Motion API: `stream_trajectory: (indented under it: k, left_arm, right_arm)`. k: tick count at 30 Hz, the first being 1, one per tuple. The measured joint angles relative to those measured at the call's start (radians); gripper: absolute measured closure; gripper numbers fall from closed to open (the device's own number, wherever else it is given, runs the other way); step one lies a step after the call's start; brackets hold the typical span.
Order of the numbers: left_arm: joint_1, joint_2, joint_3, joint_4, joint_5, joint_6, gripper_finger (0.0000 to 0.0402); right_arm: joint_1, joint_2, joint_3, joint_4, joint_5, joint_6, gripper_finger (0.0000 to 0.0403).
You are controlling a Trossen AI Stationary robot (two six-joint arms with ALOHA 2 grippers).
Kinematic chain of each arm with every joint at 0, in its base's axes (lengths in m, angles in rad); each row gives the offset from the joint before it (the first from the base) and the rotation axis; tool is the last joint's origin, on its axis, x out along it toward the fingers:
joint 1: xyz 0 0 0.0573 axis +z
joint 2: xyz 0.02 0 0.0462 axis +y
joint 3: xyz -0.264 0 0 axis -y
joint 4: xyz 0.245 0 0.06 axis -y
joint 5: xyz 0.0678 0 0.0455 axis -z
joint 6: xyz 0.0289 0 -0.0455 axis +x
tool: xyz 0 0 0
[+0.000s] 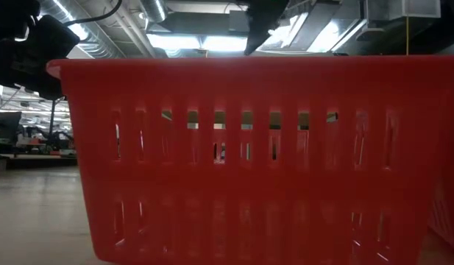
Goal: Stack baskets on shelf by color
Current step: Stack the black basket on top of the black baskets on the shelf
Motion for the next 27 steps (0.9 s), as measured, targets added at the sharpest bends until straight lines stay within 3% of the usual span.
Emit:
stream_trajectory:
  k: [3,9,21,27]
  left_arm:
    - [0.0,0.0,0.0,0.0,0.0,0.0,0.0401]
    - [0.0,0.0,0.0,-0.004,0.0,0.0,0.0401]
    - [0.0,0.0,0.0,-0.008,0.0,0.001,0.0401]
    - [0.0,0.0,0.0,-0.008,0.0,0.001,0.0401]
  right_arm:
    - [0.025,0.017,-0.072,0.095,0.151,-0.014,0.0308]
    - [0.05,0.017,-0.227,0.287,0.275,-0.072,0.0309]
    - [0.051,0.016,-0.231,0.316,0.283,-0.051,0.0309]
    - [0.05,0.016,-0.275,0.302,0.213,-0.001,0.0309]
